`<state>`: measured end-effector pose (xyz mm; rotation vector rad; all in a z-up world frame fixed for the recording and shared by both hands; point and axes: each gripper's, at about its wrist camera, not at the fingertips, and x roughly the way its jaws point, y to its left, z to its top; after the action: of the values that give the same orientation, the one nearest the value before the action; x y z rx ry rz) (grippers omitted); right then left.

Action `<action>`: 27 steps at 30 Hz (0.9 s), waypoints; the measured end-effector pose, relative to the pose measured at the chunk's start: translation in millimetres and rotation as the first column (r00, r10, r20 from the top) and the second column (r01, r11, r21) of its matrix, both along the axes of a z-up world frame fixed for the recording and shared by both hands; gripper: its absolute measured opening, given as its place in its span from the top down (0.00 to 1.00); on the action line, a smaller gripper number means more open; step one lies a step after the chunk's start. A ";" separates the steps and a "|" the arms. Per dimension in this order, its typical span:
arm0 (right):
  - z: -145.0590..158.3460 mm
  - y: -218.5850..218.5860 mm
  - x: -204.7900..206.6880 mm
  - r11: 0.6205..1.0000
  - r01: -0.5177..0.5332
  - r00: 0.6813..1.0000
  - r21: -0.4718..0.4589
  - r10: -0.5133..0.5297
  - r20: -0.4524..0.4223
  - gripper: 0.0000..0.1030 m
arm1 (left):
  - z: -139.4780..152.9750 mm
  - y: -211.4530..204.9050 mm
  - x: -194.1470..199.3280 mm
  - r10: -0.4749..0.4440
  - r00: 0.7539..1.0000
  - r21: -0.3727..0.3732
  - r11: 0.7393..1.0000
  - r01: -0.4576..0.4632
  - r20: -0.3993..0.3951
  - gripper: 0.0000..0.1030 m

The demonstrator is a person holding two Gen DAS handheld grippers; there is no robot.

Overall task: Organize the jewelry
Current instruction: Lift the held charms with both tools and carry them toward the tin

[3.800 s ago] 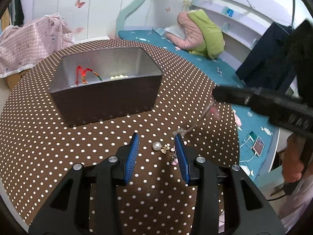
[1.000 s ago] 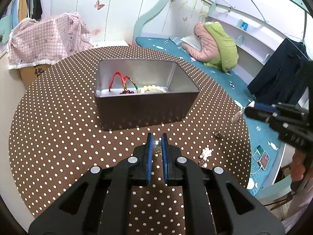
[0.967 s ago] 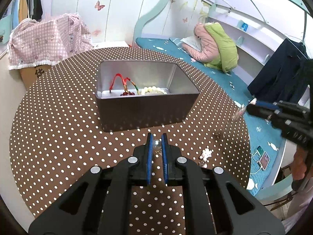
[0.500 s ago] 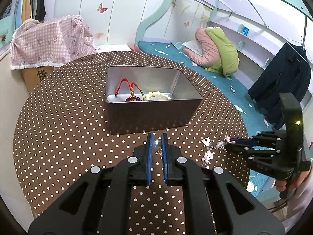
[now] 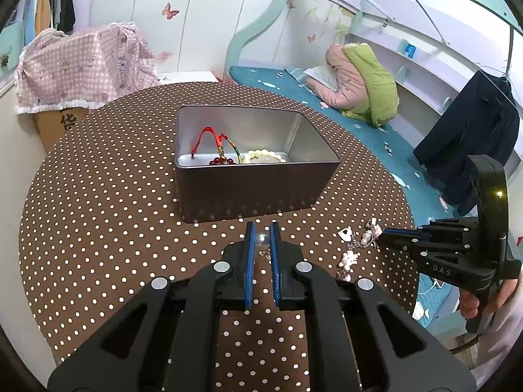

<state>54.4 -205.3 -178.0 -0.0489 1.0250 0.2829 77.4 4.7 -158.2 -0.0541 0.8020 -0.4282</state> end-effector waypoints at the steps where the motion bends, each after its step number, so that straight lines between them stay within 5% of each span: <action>1: 1.4 1.2 -0.5 1.000 0.002 1.000 -0.025 -0.002 0.004 0.92 | -0.3 0.8 0.1 0.002 1.000 0.001 1.000 -0.002 0.000 0.91; 3: 8.8 2.0 0.2 0.999 0.000 1.000 -0.033 0.001 0.024 0.80 | -0.5 2.4 0.2 0.004 1.000 -0.001 1.000 -0.004 0.000 0.91; 4: 11.1 2.1 0.3 0.999 0.005 0.999 -0.033 -0.003 0.037 0.54 | -0.8 2.9 0.6 0.005 1.000 -0.001 1.000 -0.005 0.000 0.91; 5: 12.5 2.7 0.6 0.999 0.001 0.999 -0.033 0.000 0.050 0.47 | -1.5 2.9 1.3 0.009 1.000 0.000 1.000 -0.009 -0.002 0.91; 12: 0.4 5.2 15.0 0.999 -0.020 1.000 -0.032 0.021 0.023 0.83 | -3.7 1.7 2.0 0.011 1.000 0.006 1.000 -0.011 -0.009 0.91; 19: 8.5 -3.3 4.9 1.000 0.015 0.999 -0.010 -0.015 0.030 0.84 | -1.7 0.0 2.1 0.019 1.000 0.010 1.000 -0.019 -0.003 0.91; 27: 57.7 -9.3 -3.6 1.000 0.017 0.985 -0.001 -0.016 0.172 0.84 | 6.7 1.3 2.3 0.018 1.000 0.009 1.000 -0.018 0.021 0.91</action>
<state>50.8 -214.6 -120.3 -0.0659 0.8537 0.2576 79.7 6.0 -151.5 -0.0481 0.7829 -0.4077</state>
